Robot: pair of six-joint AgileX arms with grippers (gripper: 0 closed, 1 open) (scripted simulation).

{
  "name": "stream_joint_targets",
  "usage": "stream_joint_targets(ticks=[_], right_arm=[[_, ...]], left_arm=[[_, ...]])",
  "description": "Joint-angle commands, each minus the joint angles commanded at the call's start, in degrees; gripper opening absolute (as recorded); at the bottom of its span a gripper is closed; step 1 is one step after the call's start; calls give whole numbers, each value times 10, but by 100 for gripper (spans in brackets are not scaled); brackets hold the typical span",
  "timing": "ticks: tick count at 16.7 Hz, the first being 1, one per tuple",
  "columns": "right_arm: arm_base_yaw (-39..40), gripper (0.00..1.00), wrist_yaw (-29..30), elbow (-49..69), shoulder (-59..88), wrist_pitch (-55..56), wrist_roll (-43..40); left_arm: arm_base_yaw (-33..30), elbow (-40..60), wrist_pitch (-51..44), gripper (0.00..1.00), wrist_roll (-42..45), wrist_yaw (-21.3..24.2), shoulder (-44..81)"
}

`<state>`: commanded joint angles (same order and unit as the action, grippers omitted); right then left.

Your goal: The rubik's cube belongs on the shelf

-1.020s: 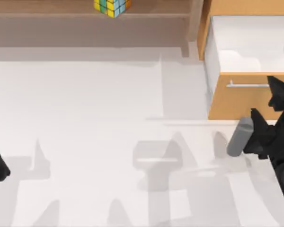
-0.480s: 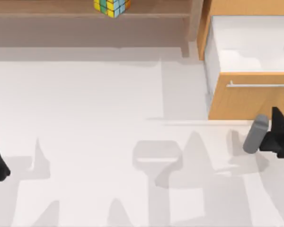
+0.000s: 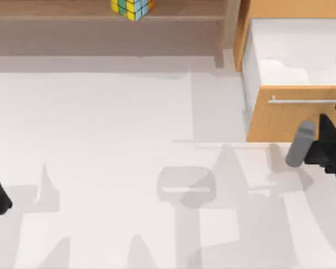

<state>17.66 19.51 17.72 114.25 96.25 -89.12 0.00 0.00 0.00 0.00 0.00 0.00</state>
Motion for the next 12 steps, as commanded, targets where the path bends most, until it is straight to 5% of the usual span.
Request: stream_joint_targets(ticks=[3, 12], right_arm=[[0, 100, 0, 0, 0, 0, 0], [0, 32, 0, 0, 0, 0, 0]], left_arm=[[0, 0, 0, 100, 0, 0, 0], [0, 0, 0, 100, 0, 0, 0]])
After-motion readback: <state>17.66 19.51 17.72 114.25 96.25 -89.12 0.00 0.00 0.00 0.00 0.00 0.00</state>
